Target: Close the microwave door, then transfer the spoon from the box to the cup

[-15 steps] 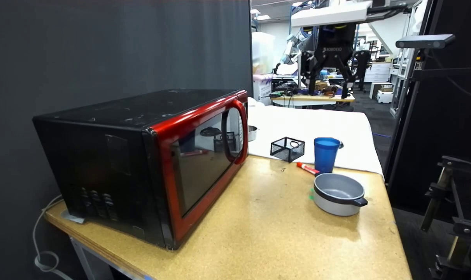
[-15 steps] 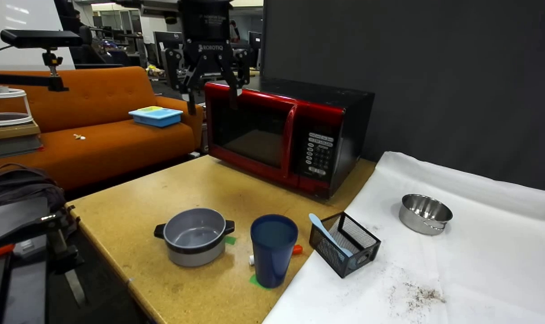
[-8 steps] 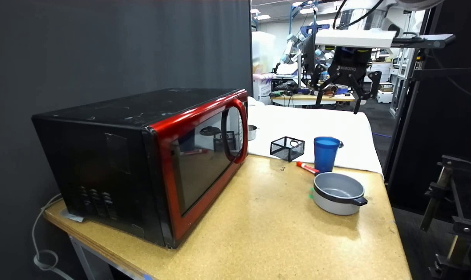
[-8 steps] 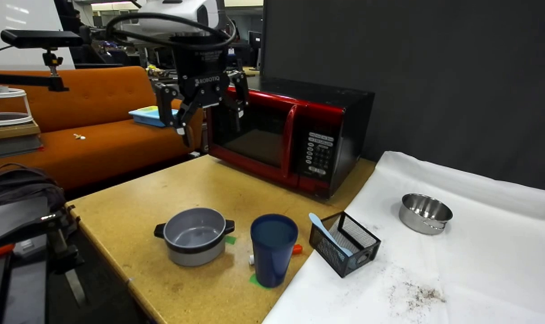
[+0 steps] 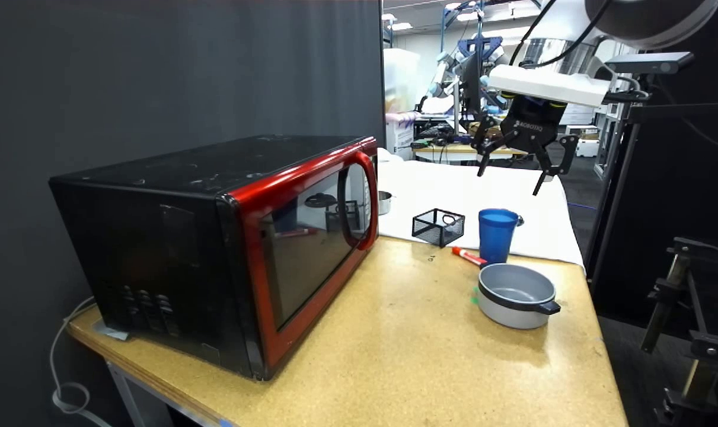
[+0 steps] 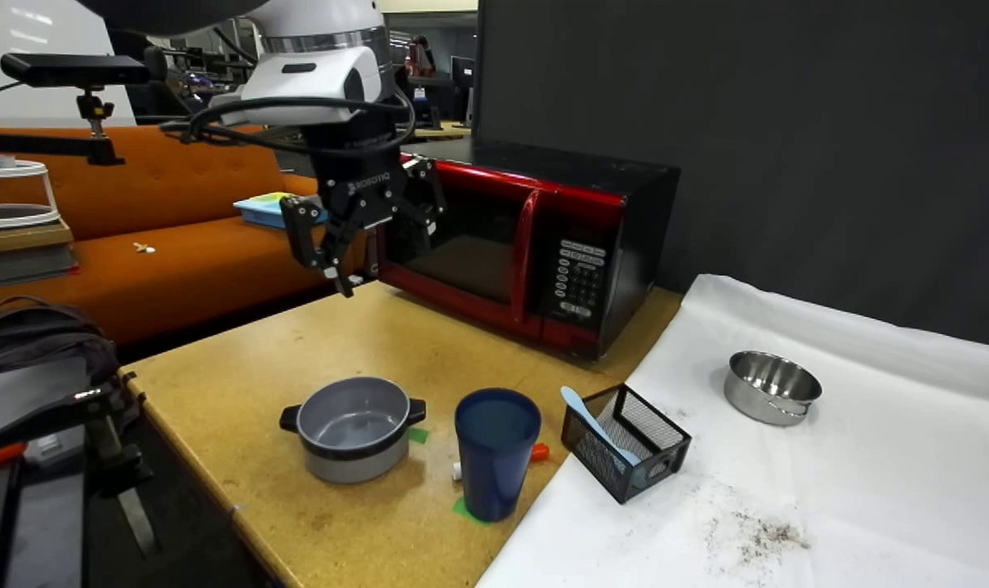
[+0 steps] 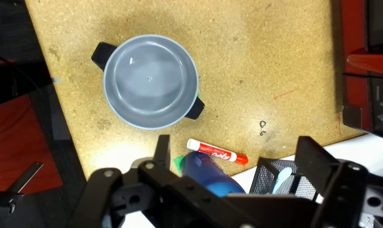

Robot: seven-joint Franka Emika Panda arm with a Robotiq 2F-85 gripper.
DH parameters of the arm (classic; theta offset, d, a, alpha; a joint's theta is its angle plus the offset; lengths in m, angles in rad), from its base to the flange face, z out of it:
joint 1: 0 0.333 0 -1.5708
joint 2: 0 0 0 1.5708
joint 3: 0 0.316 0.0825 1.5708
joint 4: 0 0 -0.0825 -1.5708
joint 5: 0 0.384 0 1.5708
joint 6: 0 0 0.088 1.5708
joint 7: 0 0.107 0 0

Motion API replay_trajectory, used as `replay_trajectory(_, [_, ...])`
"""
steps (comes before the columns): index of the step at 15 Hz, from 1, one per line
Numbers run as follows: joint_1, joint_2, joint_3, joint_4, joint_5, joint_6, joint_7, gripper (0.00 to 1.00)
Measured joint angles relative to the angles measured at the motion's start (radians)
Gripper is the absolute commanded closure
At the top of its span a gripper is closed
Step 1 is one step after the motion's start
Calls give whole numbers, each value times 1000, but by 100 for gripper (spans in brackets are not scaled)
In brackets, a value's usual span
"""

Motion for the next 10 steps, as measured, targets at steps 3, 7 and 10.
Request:
replay_trajectory(3, [-18, 46, -5, 0, -54, 49, -10, 0])
replay_trajectory(7, [-19, 58, -8, 7, -58, 59, -12, 0])
replay_trajectory(10, [-19, 58, -8, 7, -58, 59, -12, 0])
